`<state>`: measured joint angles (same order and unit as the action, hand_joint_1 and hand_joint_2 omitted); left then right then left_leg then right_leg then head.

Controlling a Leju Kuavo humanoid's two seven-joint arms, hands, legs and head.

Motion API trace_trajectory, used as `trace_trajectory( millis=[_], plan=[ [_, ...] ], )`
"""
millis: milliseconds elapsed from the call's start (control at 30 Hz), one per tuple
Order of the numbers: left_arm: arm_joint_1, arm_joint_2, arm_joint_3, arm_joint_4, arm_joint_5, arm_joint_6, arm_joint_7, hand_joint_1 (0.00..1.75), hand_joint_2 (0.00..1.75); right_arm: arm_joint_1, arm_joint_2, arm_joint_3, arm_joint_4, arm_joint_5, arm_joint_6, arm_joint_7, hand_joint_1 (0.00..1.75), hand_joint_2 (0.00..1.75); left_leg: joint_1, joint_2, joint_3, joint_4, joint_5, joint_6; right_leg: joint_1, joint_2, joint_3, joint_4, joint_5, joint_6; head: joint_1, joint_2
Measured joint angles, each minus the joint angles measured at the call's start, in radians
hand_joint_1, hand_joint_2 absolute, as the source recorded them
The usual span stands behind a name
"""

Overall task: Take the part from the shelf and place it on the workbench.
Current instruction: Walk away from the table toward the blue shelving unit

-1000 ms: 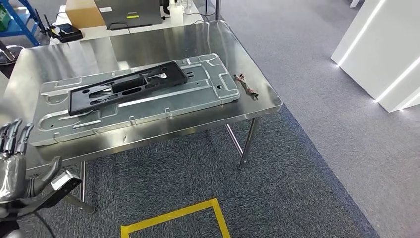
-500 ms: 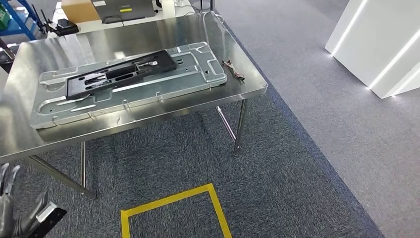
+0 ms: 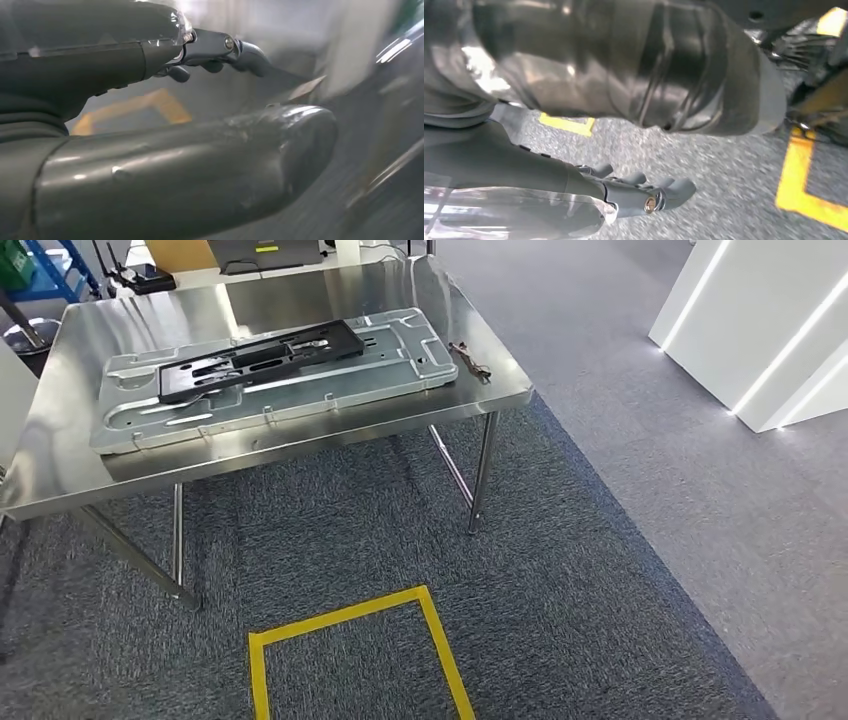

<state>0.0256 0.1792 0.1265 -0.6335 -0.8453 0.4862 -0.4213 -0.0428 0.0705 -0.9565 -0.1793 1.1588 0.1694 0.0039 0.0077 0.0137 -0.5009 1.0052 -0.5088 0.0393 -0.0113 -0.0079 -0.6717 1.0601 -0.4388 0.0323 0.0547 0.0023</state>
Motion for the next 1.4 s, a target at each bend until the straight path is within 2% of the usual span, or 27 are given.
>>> trace_trajectory(
  millis=[67,100,133,200,267,333,367,400,467,533,600,633,700,767,833,867,933,967,1000,1067,1100,1133,1167,1233,1300,1367,1400],
  plan=[
    [0.001,-0.023,0.051,0.113,0.041,-0.009,-0.004,0.00,0.00,0.003,0.000,-0.010,0.000,-0.009,-0.005,0.006,0.00,0.00,0.000,0.001,-0.035,-0.001,0.030,0.010,-0.002,0.002,-0.028,0.109,-0.117,0.009,0.000,0.000],
    [0.004,-0.035,0.075,0.160,0.060,-0.018,0.005,0.00,0.00,0.004,0.000,-0.015,0.000,-0.014,-0.009,0.010,0.00,0.00,-0.001,0.001,-0.053,0.001,0.043,0.011,-0.002,0.003,-0.037,0.174,-0.160,0.012,0.000,0.000],
    [0.006,-0.048,0.098,0.200,0.078,-0.028,0.021,0.00,0.00,0.005,-0.001,-0.021,0.000,-0.019,-0.013,0.014,0.00,0.00,-0.002,0.001,-0.071,0.003,0.056,0.011,-0.002,0.003,-0.040,0.228,-0.180,0.014,0.000,0.000],
    [0.008,-0.075,0.140,0.268,0.099,-0.050,0.084,0.00,0.00,0.005,-0.001,-0.035,0.000,-0.027,-0.022,0.025,0.00,0.00,-0.006,0.002,-0.108,0.008,0.081,0.009,-0.001,0.003,0.002,0.245,-0.141,0.011,0.000,0.000],
    [0.008,-0.102,0.169,0.322,0.103,-0.073,0.162,0.00,0.00,0.002,0.000,-0.045,-0.001,-0.030,-0.027,0.035,0.00,0.00,-0.009,0.000,-0.138,0.013,0.104,0.006,0.004,0.006,0.117,0.127,-0.100,-0.003,0.000,0.000],
    [0.007,-0.128,0.187,0.356,0.106,-0.099,0.229,0.00,0.00,-0.002,0.000,-0.052,-0.003,-0.031,-0.029,0.039,0.00,0.00,-0.012,-0.002,-0.152,0.016,0.125,-0.001,0.015,0.006,0.241,-0.039,-0.122,-0.023,0.000,0.000],
    [0.006,-0.139,0.196,0.370,0.111,-0.115,0.260,0.00,0.00,-0.005,0.000,-0.055,-0.003,-0.031,-0.030,0.040,0.00,0.00,-0.011,-0.002,-0.154,0.014,0.137,-0.006,0.019,0.006,0.276,-0.092,-0.136,-0.031,0.000,0.000],
    [0.005,-0.148,0.206,0.383,0.117,-0.129,0.284,0.00,0.00,-0.006,0.001,-0.058,-0.003,-0.032,-0.031,0.040,0.00,0.00,-0.011,-0.002,-0.155,0.009,0.149,-0.012,0.022,0.005,0.286,-0.118,-0.138,-0.036,0.000,0.000],
    [0.006,-0.164,0.227,0.405,0.132,-0.153,0.321,0.00,0.00,-0.006,0.004,-0.067,-0.003,-0.038,-0.033,0.039,0.00,0.00,-0.008,-0.003,-0.161,0.010,0.147,-0.023,0.019,0.001,0.270,-0.124,-0.113,-0.048,0.000,0.000],
    [0.010,-0.179,0.246,0.419,0.145,-0.170,0.341,0.00,0.00,-0.005,0.007,-0.076,-0.002,-0.044,-0.035,0.040,0.00,0.00,-0.005,-0.006,-0.182,0.068,0.063,-0.033,0.014,-0.004,0.244,-0.127,-0.084,-0.060,0.000,0.000],
    [0.012,-0.193,0.263,0.427,0.157,-0.182,0.355,0.00,0.00,-0.002,0.010,-0.082,-0.002,-0.047,-0.037,0.043,0.00,0.00,-0.002,-0.007,-0.203,0.190,-0.048,-0.042,0.015,-0.009,0.207,-0.121,-0.059,-0.064,0.000,0.000],
    [0.011,-0.200,0.270,0.431,0.161,-0.186,0.361,0.00,0.00,0.000,0.011,-0.085,-0.002,-0.047,-0.037,0.045,0.00,0.00,0.000,-0.007,-0.207,0.251,-0.072,-0.046,0.015,-0.010,0.186,-0.115,-0.047,-0.063,0.000,0.000],
    [0.011,-0.212,0.282,0.435,0.167,-0.195,0.373,0.00,0.00,0.001,0.013,-0.090,-0.002,-0.047,-0.039,0.050,0.00,0.00,0.004,-0.006,-0.178,0.302,-0.040,-0.051,0.013,-0.011,0.139,-0.095,-0.025,-0.058,0.000,0.000],
    [0.008,-0.222,0.291,0.437,0.173,-0.202,0.381,0.00,0.00,0.000,0.016,-0.094,-0.002,-0.048,-0.040,0.056,0.00,0.00,0.005,-0.007,-0.083,0.219,0.003,-0.049,0.011,-0.011,0.092,-0.066,-0.011,-0.049,0.000,0.000],
    [0.001,-0.229,0.297,0.438,0.177,-0.208,0.384,0.00,0.00,-0.002,0.019,-0.096,-0.002,-0.048,-0.043,0.061,0.00,0.00,0.002,-0.007,0.026,0.072,-0.027,-0.041,0.012,-0.011,0.061,-0.039,-0.001,-0.038,0.000,0.000],
    [-0.001,-0.232,0.299,0.438,0.178,-0.210,0.385,0.00,0.00,-0.003,0.020,-0.097,-0.002,-0.049,-0.044,0.063,0.00,0.00,0.000,-0.007,0.055,0.023,-0.049,-0.035,0.012,-0.012,0.052,-0.031,0.007,-0.032,0.000,0.000],
    [-0.001,-0.241,0.306,0.440,0.178,-0.213,0.385,0.00,0.00,-0.002,0.021,-0.100,-0.002,-0.049,-0.045,0.068,0.00,0.00,-0.003,-0.006,0.055,-0.004,-0.053,-0.019,0.011,-0.013,0.043,-0.030,0.026,-0.018,0.000,0.000],
    [-0.001,-0.245,0.308,0.442,0.178,-0.214,0.385,0.00,0.00,-0.001,0.021,-0.102,-0.002,-0.050,-0.045,0.070,0.00,0.44,-0.003,-0.004,0.046,-0.006,-0.042,-0.011,0.009,-0.010,0.037,-0.027,0.023,-0.012,0.000,0.000],
    [0.000,-0.249,0.310,0.444,0.178,-0.214,0.385,0.00,0.00,0.000,0.021,-0.103,-0.002,-0.050,-0.046,0.070,0.00,0.87,-0.001,-0.002,0.034,-0.007,-0.028,-0.003,0.007,-0.008,0.027,-0.013,0.000,-0.006,0.000,0.000],
    [0.000,-0.253,0.312,0.445,0.176,-0.216,0.383,0.00,0.00,0.003,0.022,-0.104,-0.002,-0.050,-0.046,0.074,0.00,1.75,0.000,0.002,0.002,-0.009,-0.001,0.008,0.002,-0.002,0.001,0.067,-0.099,0.006,0.000,0.000],
    [0.001,-0.255,0.312,0.445,0.173,-0.218,0.380,0.00,0.00,0.004,0.022,-0.104,-0.002,-0.050,-0.046,0.076,0.00,1.75,0.000,0.002,-0.015,-0.008,0.012,0.011,0.000,-0.001,-0.012,0.127,-0.149,0.011,0.000,0.000],
    [0.001,-0.256,0.312,0.445,0.169,-0.220,0.375,0.00,0.00,0.004,0.022,-0.105,-0.002,-0.050,-0.046,0.078,0.00,1.75,-0.001,0.002,-0.031,-0.007,0.025,0.011,-0.001,-0.001,-0.019,0.183,-0.179,0.014,0.000,0.000],
    [0.002,-0.258,0.312,0.445,0.164,-0.223,0.369,0.00,0.00,0.004,0.021,-0.106,-0.002,-0.050,-0.046,0.078,0.00,1.75,-0.002,0.002,-0.048,-0.005,0.038,0.010,-0.002,-0.001,-0.016,0.221,-0.182,0.017,0.000,0.000],
    [0.002,-0.262,0.312,0.445,0.155,-0.226,0.358,0.00,0.00,0.004,0.021,-0.109,-0.002,-0.050,-0.045,0.077,0.00,1.75,-0.002,0.002,-0.081,0.001,0.061,0.006,-0.003,-0.001,0.035,0.206,-0.131,0.017,0.000,0.000],
    [0.000,-0.266,0.312,0.445,0.147,-0.229,0.349,0.00,0.00,0.002,0.021,-0.110,-0.003,-0.050,-0.043,0.076,0.00,1.75,-0.003,0.001,-0.108,0.009,0.079,-0.001,-0.001,0.001,0.145,0.079,-0.095,0.010,0.000,0.000],
    [-0.002,-0.270,0.312,0.445,0.140,-0.231,0.342,0.00,0.00,-0.001,0.021,-0.110,-0.003,-0.050,-0.043,0.076,0.00,1.75,-0.005,0.000,-0.121,0.013,0.098,-0.011,0.004,0.003,0.238,-0.055,-0.114,-0.005,0.000,0.000],
    [-0.002,-0.272,0.312,0.445,0.138,-0.231,0.340,0.00,0.00,-0.002,0.021,-0.110,-0.003,-0.050,-0.043,0.075,0.00,1.75,-0.006,0.001,-0.123,0.011,0.107,-0.017,0.007,0.003,0.257,-0.089,-0.123,-0.013,0.000,0.000]
  ],
)
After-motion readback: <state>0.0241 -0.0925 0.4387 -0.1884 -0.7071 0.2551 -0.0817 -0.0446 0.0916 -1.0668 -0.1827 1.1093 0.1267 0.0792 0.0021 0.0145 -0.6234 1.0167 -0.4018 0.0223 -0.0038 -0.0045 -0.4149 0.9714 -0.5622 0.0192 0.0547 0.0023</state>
